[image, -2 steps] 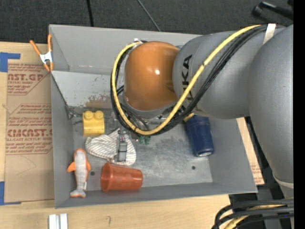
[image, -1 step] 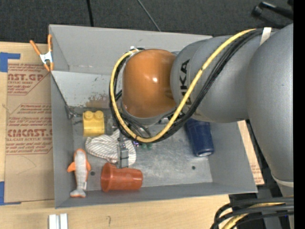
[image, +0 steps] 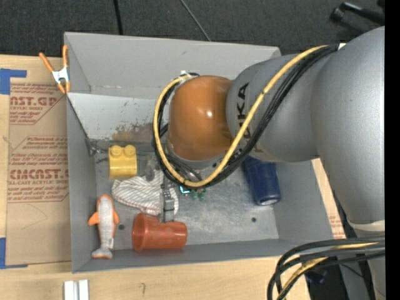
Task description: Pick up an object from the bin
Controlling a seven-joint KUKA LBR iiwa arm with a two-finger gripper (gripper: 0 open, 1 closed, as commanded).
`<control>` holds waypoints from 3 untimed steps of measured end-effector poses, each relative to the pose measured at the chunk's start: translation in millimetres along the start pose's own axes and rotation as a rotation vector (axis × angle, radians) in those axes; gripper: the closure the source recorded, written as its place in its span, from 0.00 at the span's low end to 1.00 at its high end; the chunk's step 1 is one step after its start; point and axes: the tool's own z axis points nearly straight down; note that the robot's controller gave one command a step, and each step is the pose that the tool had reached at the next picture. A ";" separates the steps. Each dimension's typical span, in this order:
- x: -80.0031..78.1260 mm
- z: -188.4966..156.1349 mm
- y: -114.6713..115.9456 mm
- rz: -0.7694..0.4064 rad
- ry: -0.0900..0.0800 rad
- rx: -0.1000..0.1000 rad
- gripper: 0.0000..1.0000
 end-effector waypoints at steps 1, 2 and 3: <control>-0.3 34.9 -27.9 0.084 0.009 0.004 0.00; -1.3 32.5 -25.5 0.081 0.005 0.002 0.00; -37.3 75.9 -1.6 0.042 0.002 0.001 1.00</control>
Offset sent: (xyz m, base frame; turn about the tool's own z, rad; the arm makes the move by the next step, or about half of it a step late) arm 0.0000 0.0000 0.0000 0.0000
